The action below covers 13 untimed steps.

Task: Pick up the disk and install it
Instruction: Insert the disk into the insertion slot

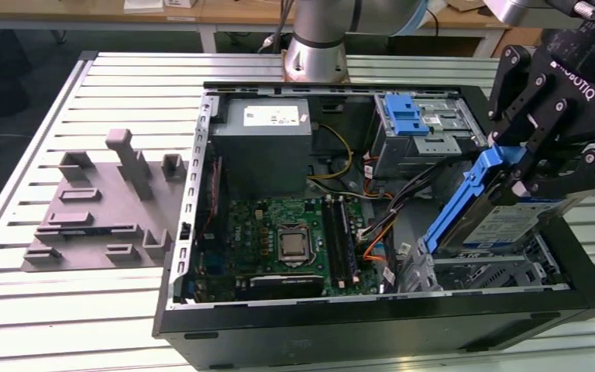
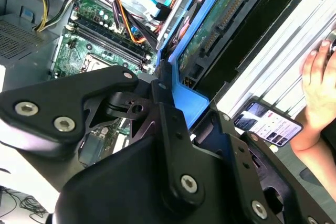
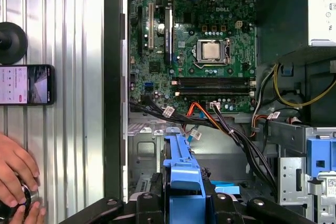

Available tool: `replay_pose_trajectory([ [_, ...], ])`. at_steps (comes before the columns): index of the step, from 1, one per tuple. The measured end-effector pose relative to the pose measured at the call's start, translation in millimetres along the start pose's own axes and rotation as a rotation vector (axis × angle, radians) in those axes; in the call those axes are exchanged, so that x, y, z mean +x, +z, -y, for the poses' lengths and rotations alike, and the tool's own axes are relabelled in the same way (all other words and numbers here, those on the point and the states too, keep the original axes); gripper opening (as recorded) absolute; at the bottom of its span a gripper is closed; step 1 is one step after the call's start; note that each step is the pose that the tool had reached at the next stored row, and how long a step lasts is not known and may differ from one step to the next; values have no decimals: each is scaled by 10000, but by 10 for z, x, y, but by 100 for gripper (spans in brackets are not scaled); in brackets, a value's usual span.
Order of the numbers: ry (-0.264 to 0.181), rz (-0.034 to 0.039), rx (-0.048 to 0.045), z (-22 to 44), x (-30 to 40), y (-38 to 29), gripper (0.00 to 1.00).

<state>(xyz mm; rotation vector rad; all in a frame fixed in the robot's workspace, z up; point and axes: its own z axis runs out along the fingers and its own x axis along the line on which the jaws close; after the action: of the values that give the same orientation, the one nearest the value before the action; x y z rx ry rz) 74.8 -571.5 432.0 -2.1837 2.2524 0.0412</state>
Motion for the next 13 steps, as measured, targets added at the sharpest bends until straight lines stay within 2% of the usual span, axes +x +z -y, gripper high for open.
replay_pose_trajectory([
  [13, 0, 0, 0, 0, 0, 1, 38],
])
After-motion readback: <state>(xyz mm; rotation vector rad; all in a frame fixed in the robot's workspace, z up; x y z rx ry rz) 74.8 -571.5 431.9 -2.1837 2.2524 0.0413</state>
